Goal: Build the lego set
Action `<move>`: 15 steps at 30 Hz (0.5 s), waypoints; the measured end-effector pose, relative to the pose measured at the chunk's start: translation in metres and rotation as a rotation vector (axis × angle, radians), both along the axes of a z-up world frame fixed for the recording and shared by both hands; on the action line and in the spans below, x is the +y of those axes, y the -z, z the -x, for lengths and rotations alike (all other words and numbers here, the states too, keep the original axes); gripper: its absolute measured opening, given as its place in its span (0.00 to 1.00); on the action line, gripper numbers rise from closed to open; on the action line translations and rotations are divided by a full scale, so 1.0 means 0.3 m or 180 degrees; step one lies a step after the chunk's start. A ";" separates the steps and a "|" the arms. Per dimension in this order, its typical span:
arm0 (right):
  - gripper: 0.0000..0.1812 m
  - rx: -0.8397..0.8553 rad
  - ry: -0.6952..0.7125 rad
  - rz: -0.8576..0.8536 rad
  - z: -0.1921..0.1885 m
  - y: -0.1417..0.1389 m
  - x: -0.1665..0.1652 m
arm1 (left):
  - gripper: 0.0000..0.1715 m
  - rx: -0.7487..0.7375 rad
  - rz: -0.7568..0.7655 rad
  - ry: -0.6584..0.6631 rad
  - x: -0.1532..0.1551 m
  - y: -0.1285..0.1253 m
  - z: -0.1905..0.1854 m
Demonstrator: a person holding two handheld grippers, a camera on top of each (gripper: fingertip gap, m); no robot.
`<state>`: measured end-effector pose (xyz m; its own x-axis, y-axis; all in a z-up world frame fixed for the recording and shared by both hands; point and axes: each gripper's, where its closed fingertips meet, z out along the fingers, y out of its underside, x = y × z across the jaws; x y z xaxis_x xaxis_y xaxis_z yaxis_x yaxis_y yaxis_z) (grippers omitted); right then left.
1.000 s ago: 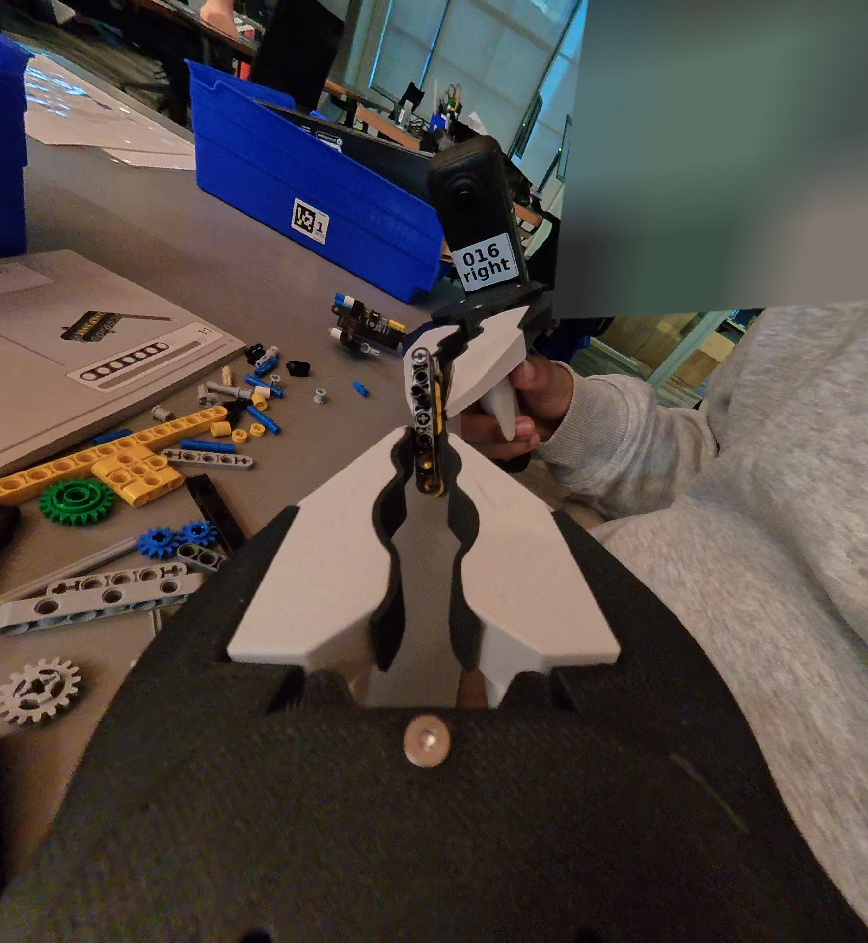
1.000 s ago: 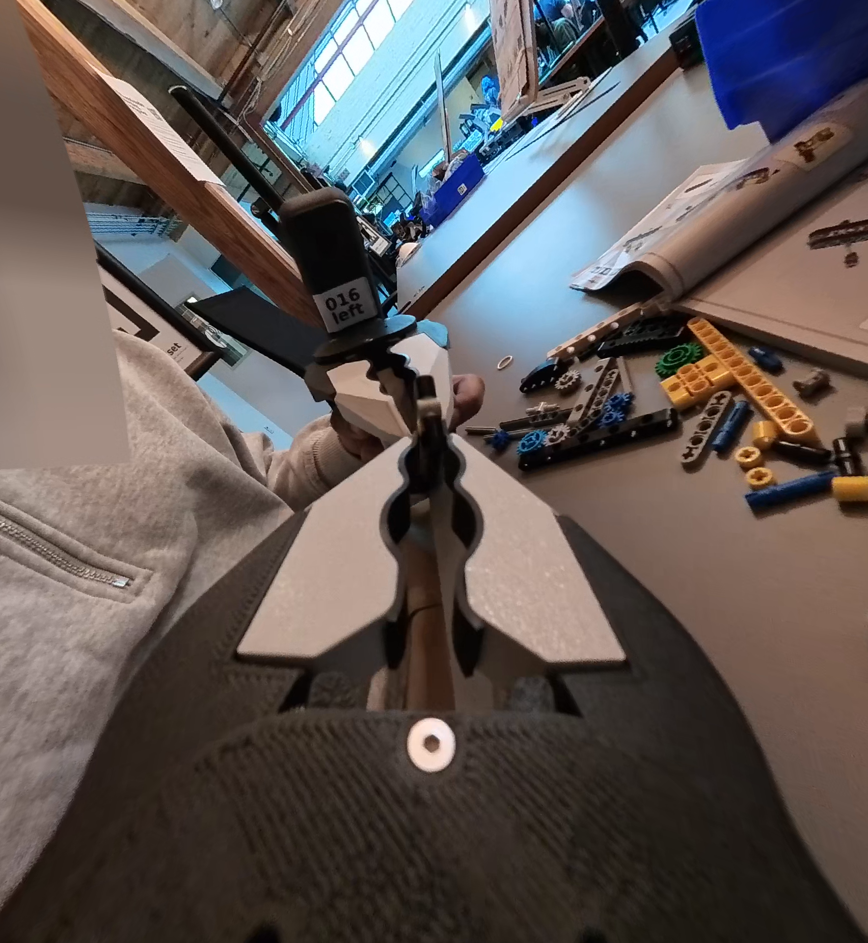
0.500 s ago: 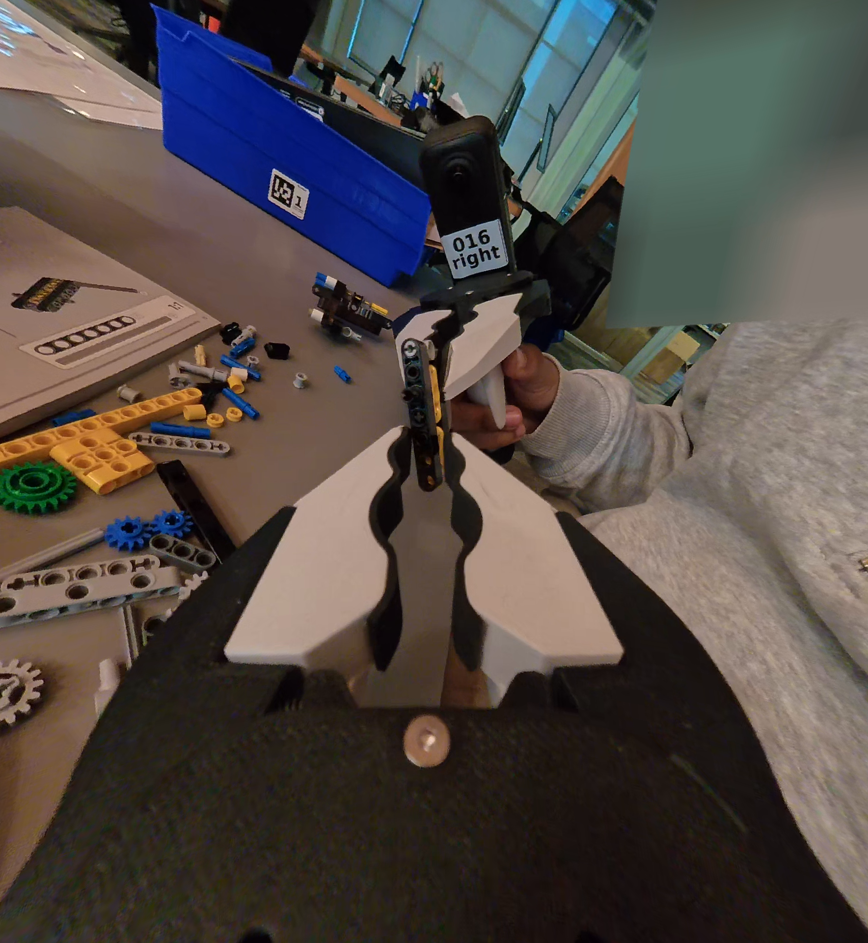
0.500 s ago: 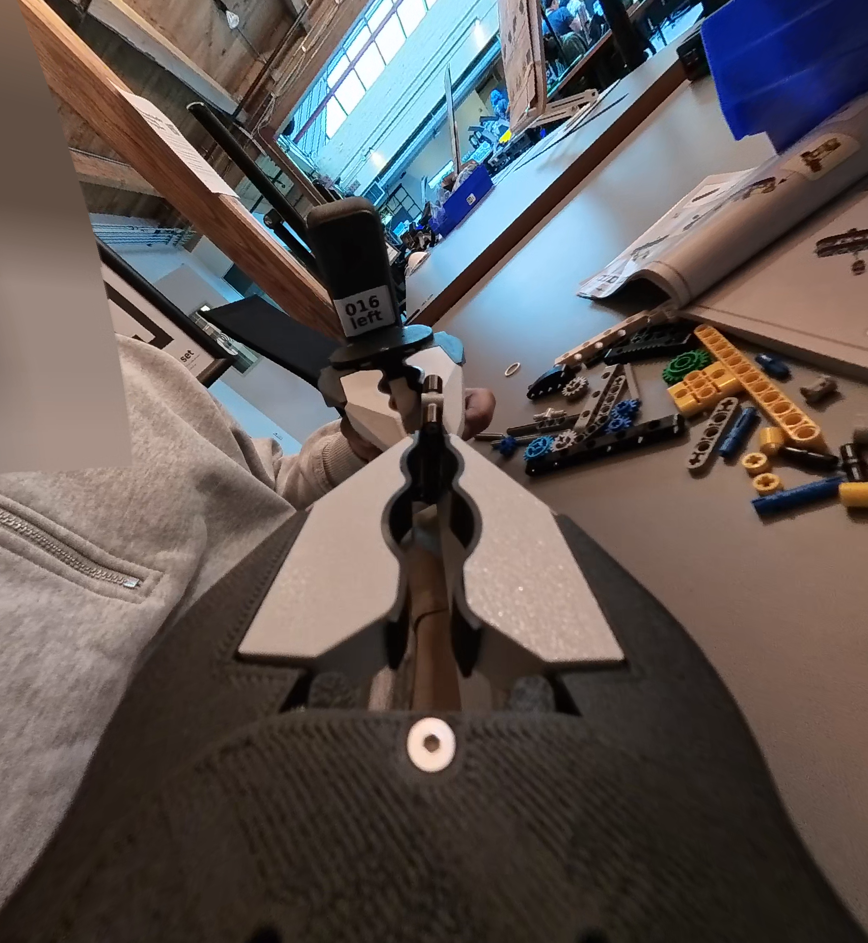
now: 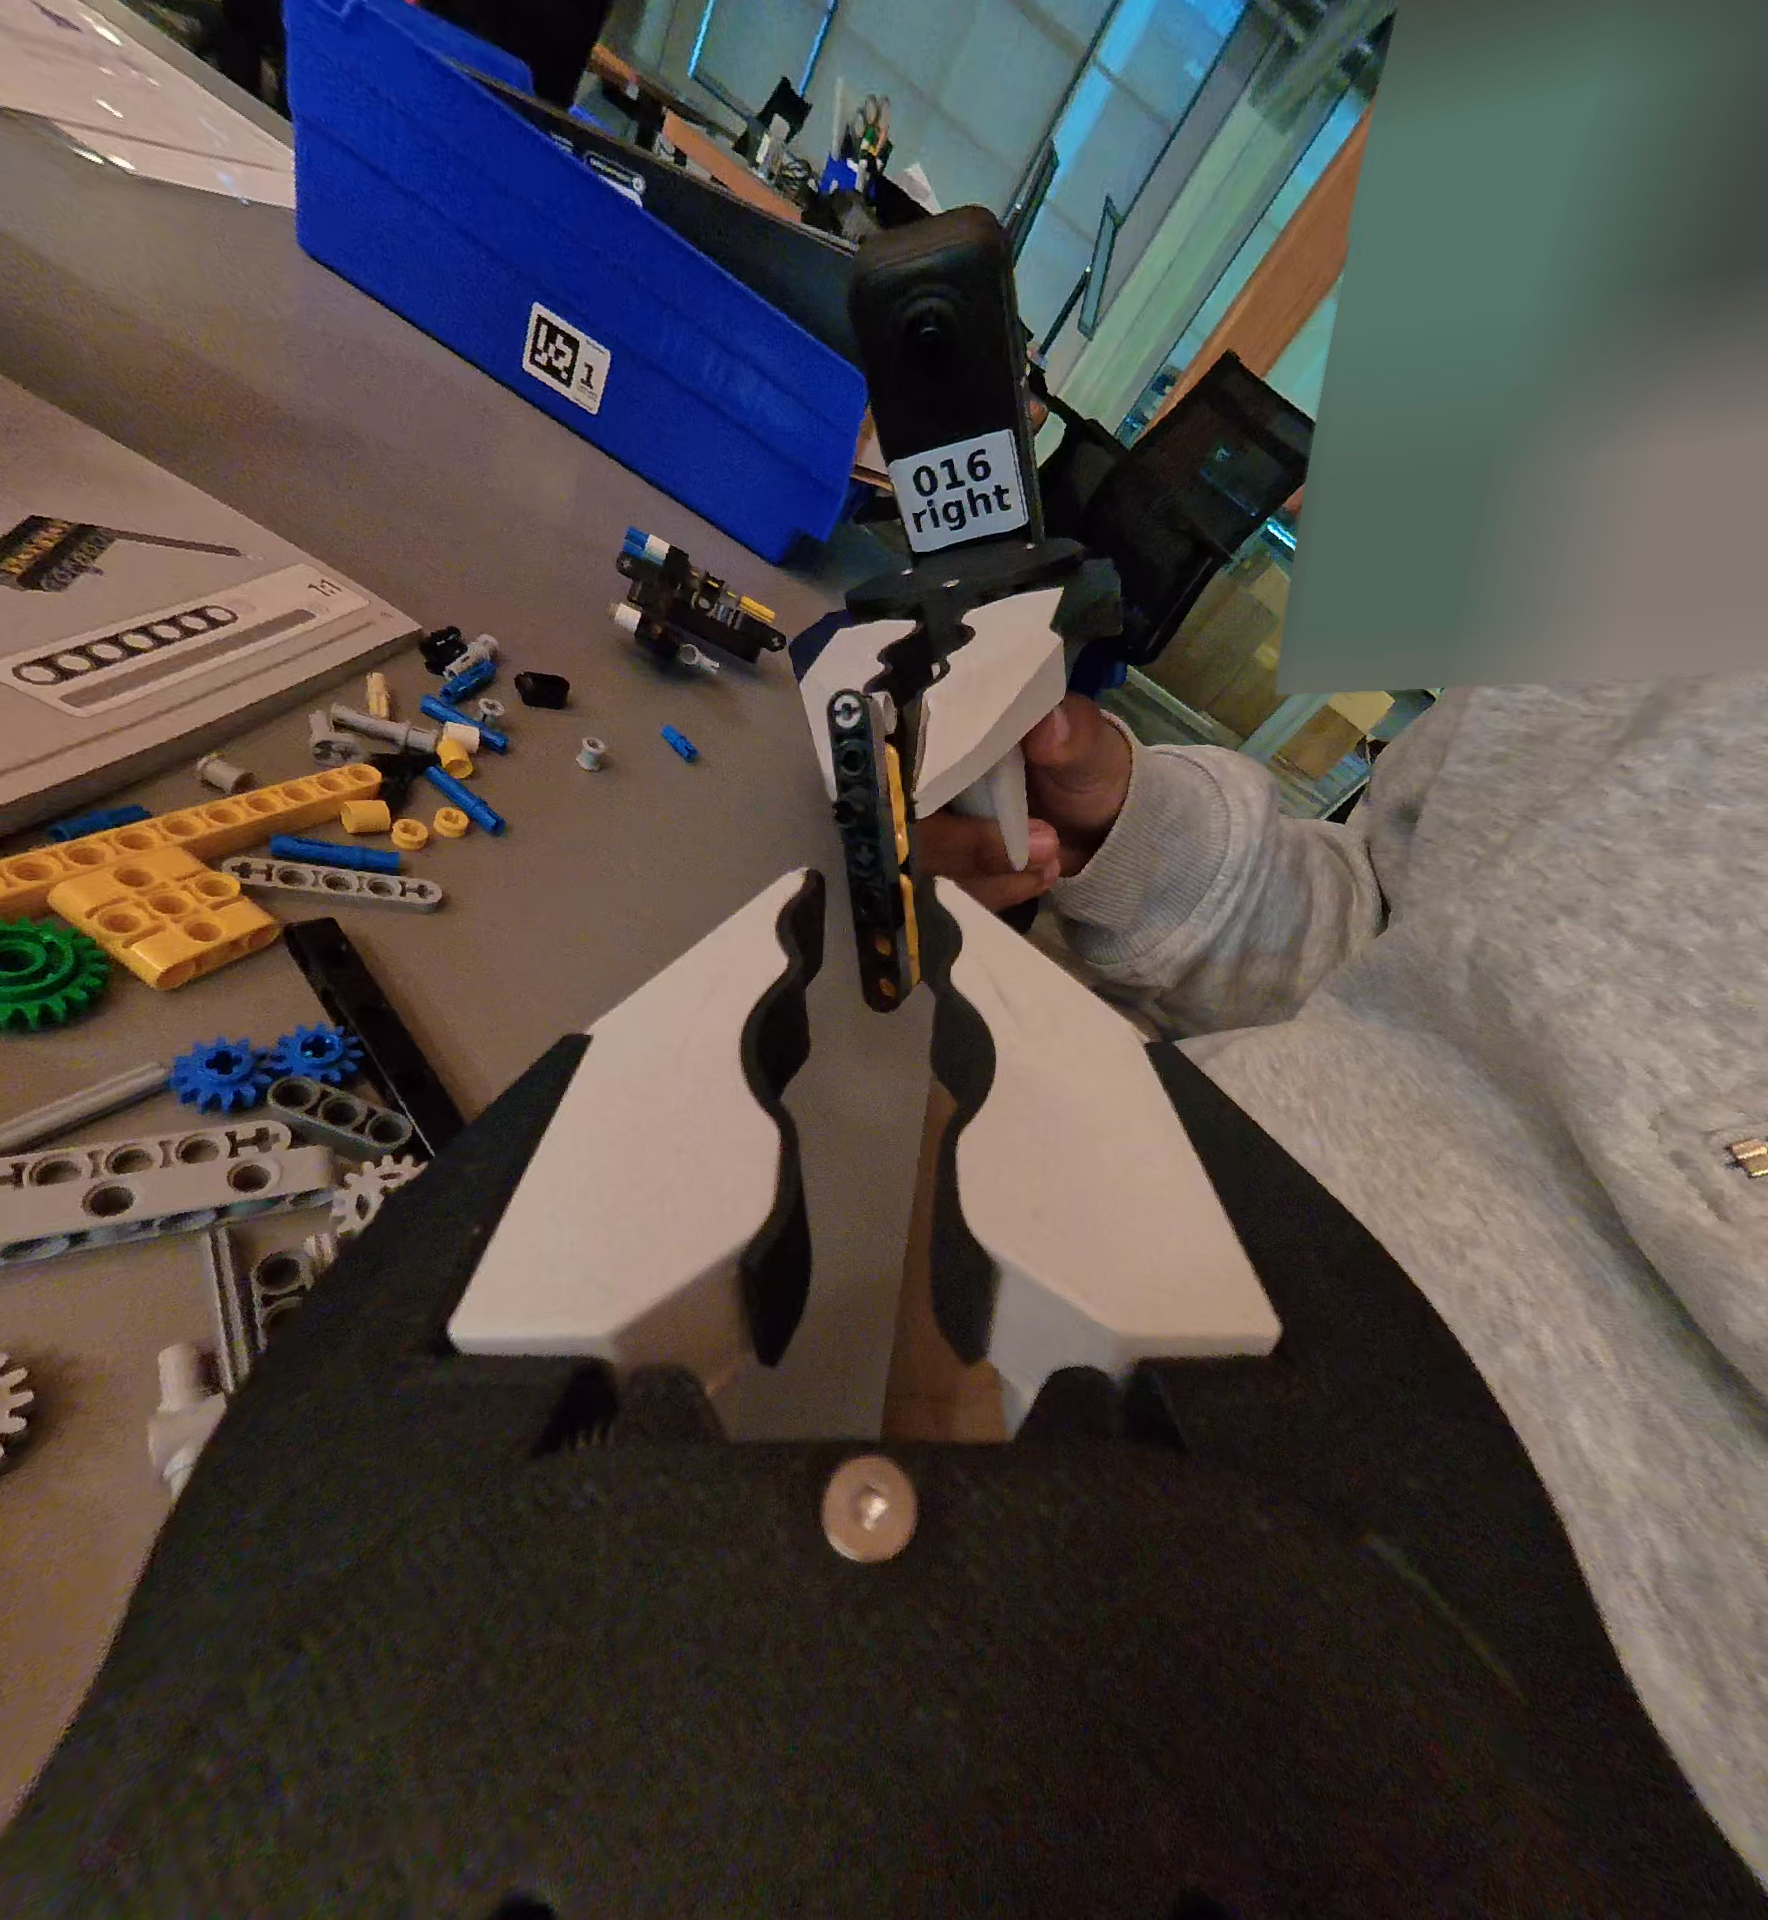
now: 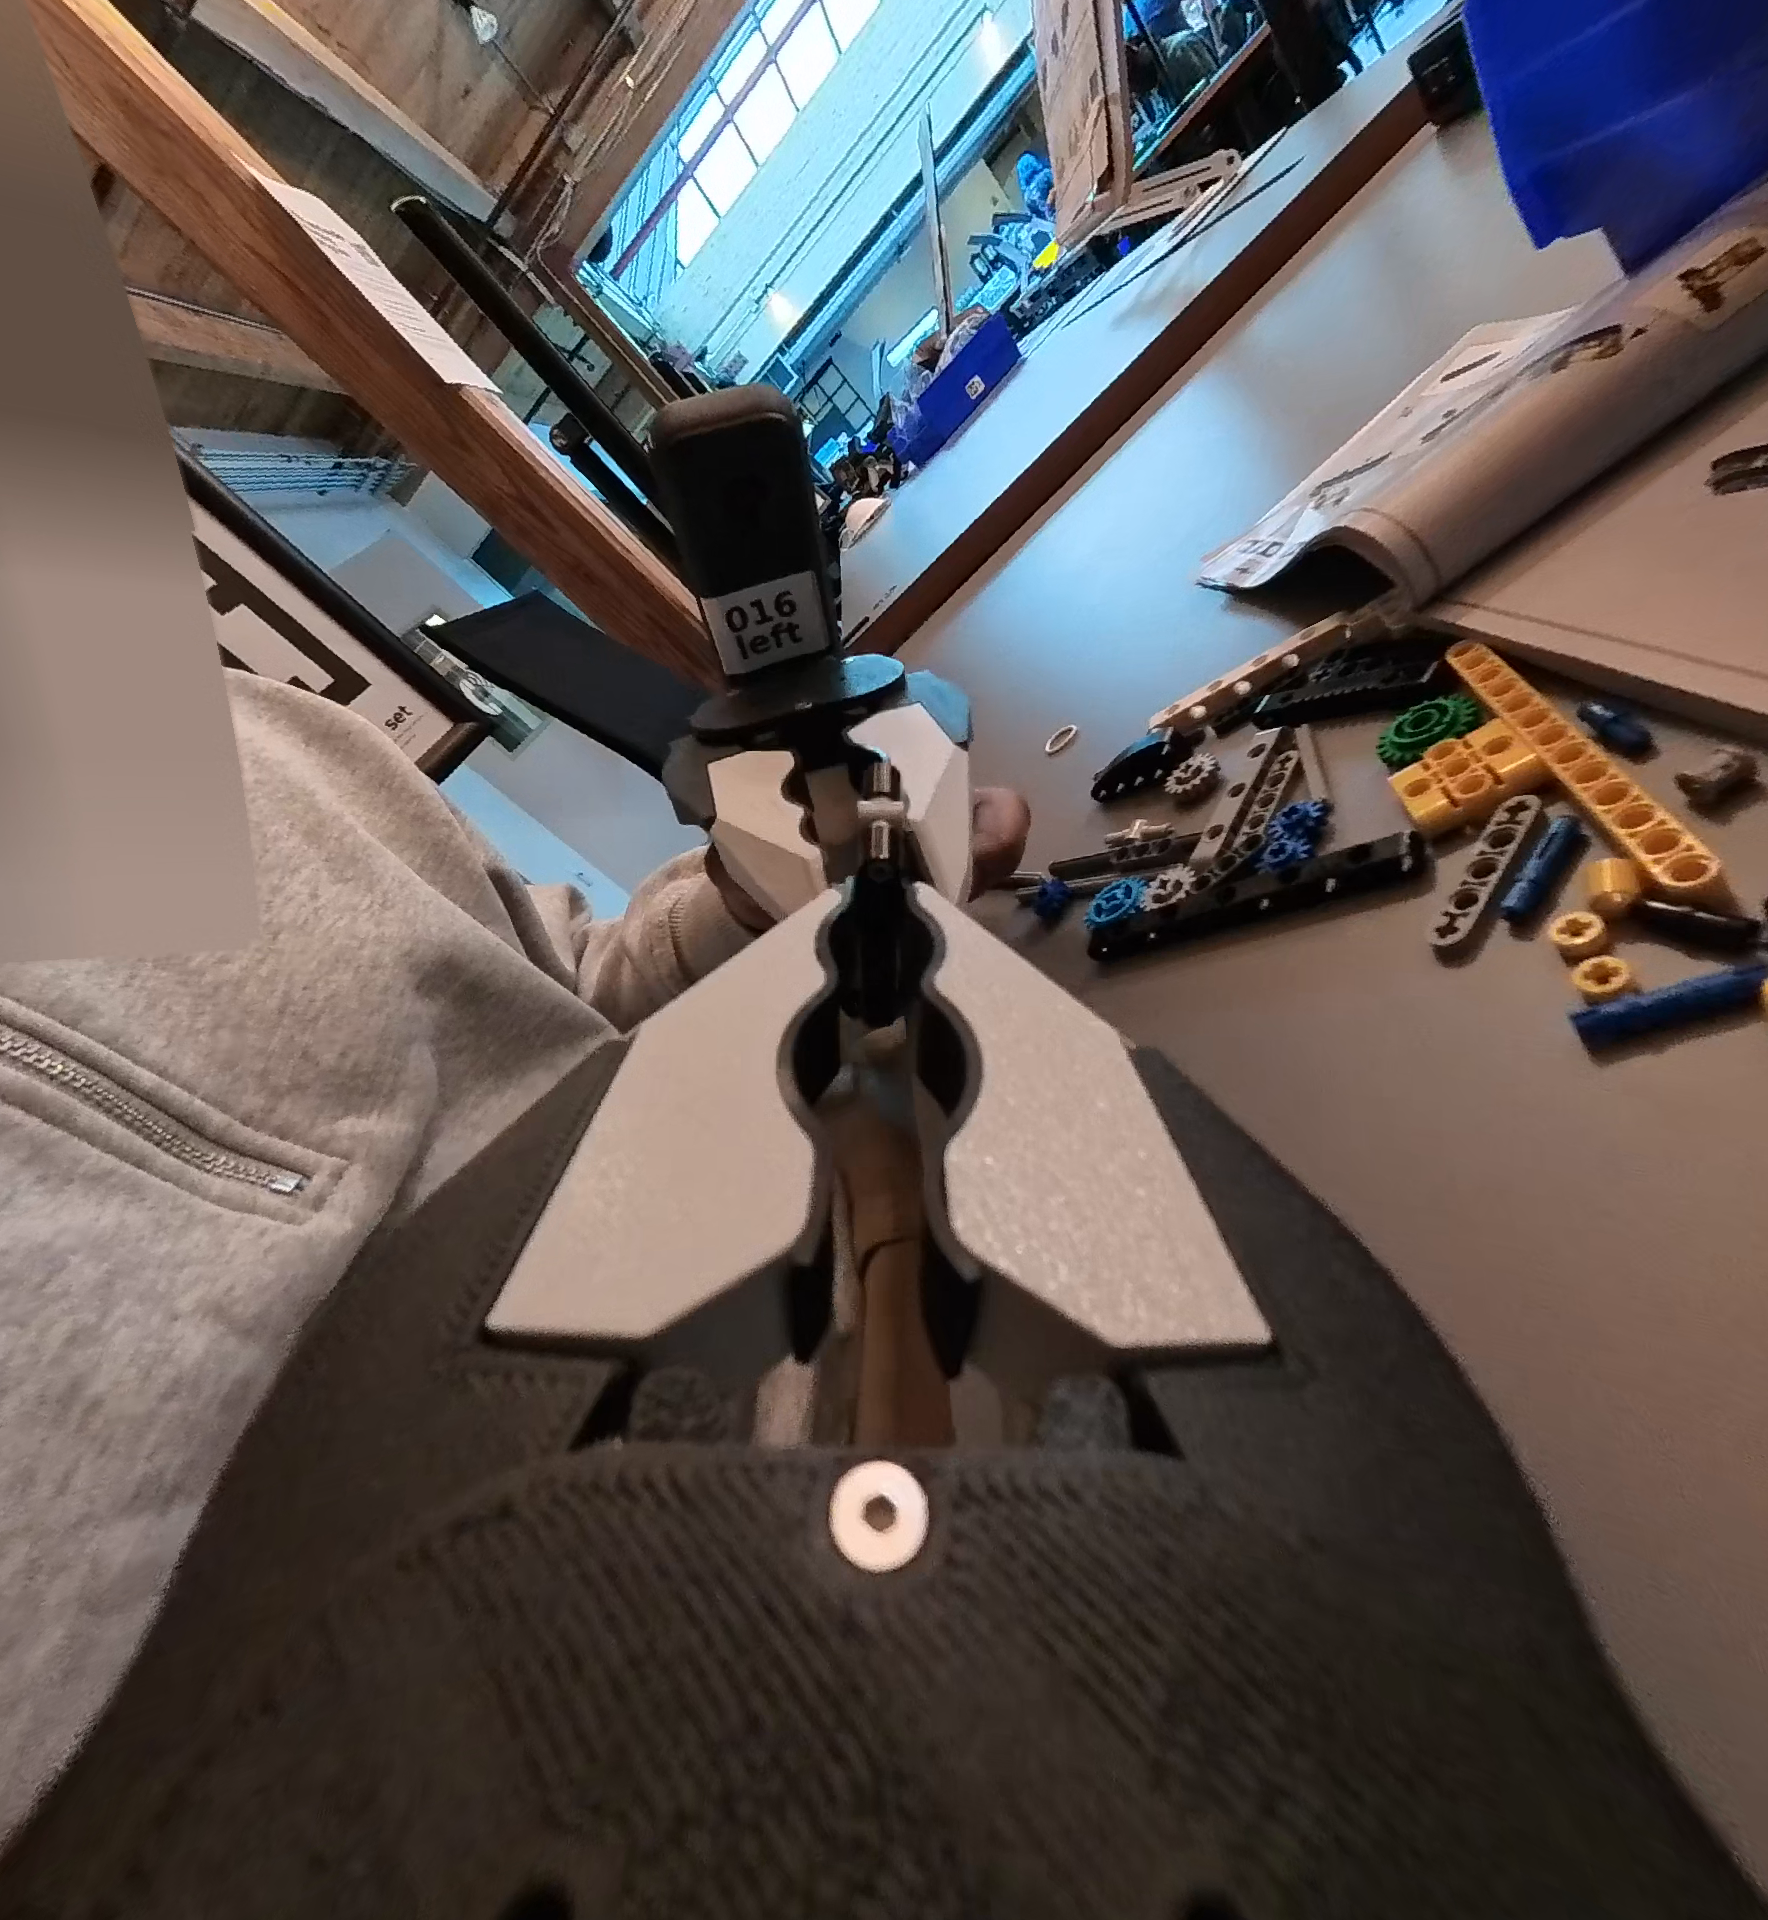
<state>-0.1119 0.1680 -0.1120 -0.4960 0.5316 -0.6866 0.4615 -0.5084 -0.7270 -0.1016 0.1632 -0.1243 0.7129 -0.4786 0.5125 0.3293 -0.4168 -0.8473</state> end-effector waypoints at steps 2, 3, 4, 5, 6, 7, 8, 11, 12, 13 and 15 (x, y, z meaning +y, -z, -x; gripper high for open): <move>0.03 -0.0009 -0.0006 -0.0002 0.000 0.002 0.000 | 0.10 -0.0006 0.0006 -0.0002 0.001 0.001 0.000; 0.03 -0.0012 -0.0007 -0.0006 0.000 0.003 -0.001 | 0.10 -0.0013 0.0008 -0.0008 0.002 0.001 0.001; 0.03 -0.0017 -0.0010 -0.0012 0.000 0.004 -0.001 | 0.10 -0.0026 0.0010 -0.0017 0.003 0.000 0.003; 0.03 -0.0024 -0.0016 -0.0028 0.001 0.007 -0.003 | 0.10 -0.0045 0.0003 -0.0022 0.003 -0.002 0.003; 0.03 -0.0032 -0.0017 -0.0052 0.001 0.010 -0.005 | 0.10 -0.0067 -0.0005 -0.0022 0.003 -0.004 0.004; 0.03 -0.0041 -0.0017 -0.0079 0.002 0.014 -0.007 | 0.10 -0.0085 -0.0008 -0.0021 0.003 -0.005 0.003; 0.03 -0.0048 -0.0023 -0.0099 0.002 0.016 -0.010 | 0.10 -0.0100 -0.0007 -0.0015 0.003 -0.006 0.002; 0.03 -0.0072 -0.0015 -0.0140 0.005 0.023 -0.012 | 0.07 -0.0105 0.0029 -0.0048 0.007 0.000 0.004; 0.03 -0.0078 0.0006 -0.0144 0.006 0.024 -0.009 | 0.06 -0.0112 0.0043 -0.0063 0.009 0.001 0.005; 0.03 -0.0081 0.0024 -0.0136 0.008 0.024 -0.006 | 0.05 -0.0131 0.0048 -0.0063 0.010 0.001 0.004; 0.06 -0.0075 0.0083 -0.0105 0.012 0.021 0.005 | 0.04 -0.0175 0.0077 -0.0096 0.015 0.003 0.005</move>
